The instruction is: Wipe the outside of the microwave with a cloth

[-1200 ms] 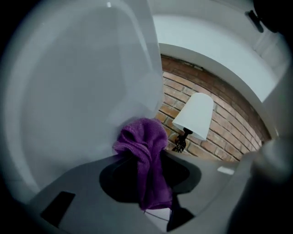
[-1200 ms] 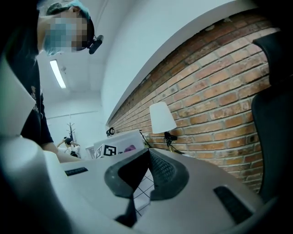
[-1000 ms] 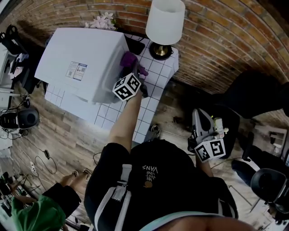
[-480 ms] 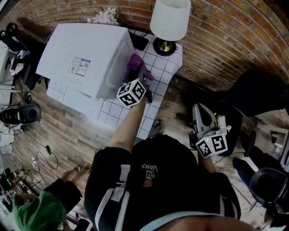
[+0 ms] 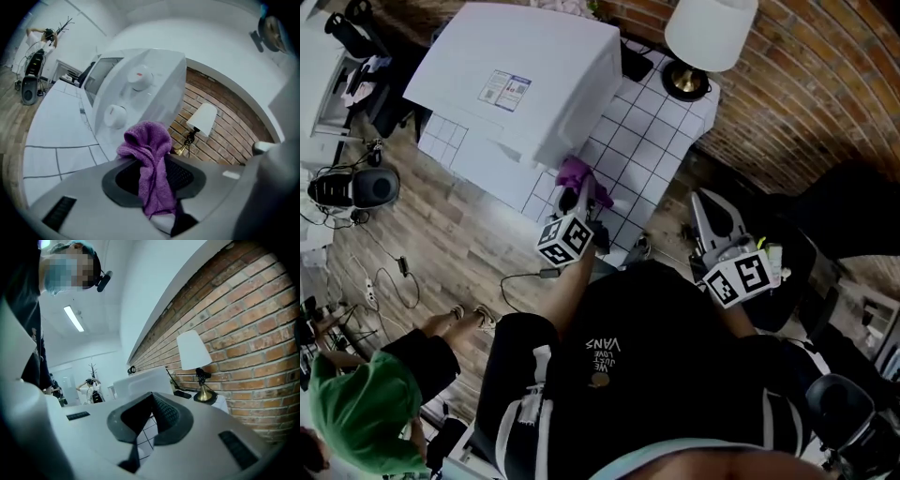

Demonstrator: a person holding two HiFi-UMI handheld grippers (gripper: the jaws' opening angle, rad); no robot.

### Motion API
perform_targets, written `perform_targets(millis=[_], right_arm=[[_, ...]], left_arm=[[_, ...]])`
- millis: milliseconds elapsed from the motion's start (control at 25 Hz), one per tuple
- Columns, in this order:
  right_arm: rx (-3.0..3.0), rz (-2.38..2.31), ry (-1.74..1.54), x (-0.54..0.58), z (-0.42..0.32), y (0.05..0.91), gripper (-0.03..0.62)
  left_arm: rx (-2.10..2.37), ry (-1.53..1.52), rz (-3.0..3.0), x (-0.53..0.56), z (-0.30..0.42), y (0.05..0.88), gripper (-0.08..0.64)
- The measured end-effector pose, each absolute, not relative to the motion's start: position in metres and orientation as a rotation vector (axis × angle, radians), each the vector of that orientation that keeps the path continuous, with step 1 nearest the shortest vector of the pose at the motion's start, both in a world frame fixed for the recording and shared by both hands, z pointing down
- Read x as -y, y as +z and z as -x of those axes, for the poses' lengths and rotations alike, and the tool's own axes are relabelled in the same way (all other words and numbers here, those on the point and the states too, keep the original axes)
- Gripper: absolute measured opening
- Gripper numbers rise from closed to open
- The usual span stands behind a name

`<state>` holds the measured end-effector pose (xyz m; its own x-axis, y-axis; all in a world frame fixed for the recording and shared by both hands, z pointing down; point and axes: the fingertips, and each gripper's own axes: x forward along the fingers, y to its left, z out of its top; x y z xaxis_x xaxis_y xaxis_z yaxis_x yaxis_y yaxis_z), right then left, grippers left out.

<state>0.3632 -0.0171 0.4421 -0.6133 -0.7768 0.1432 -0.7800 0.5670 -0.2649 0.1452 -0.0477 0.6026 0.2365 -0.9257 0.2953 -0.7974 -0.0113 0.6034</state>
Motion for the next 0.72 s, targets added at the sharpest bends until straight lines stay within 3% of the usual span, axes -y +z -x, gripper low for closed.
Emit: perform_targets(millis=[320,720], right_arm=[[2.763,-1.364,0.495,0.01,-0.358,0.448,-0.002],[2.619,-1.59,0.521,0.0,-0.407,0.454,-0.002]], left_arm=[[1.549,-0.229,-1.78,0.032,-0.144,0.622,0.141],[1.503,-0.245,-1.769,0.112,-0.167,0.633,0.141]])
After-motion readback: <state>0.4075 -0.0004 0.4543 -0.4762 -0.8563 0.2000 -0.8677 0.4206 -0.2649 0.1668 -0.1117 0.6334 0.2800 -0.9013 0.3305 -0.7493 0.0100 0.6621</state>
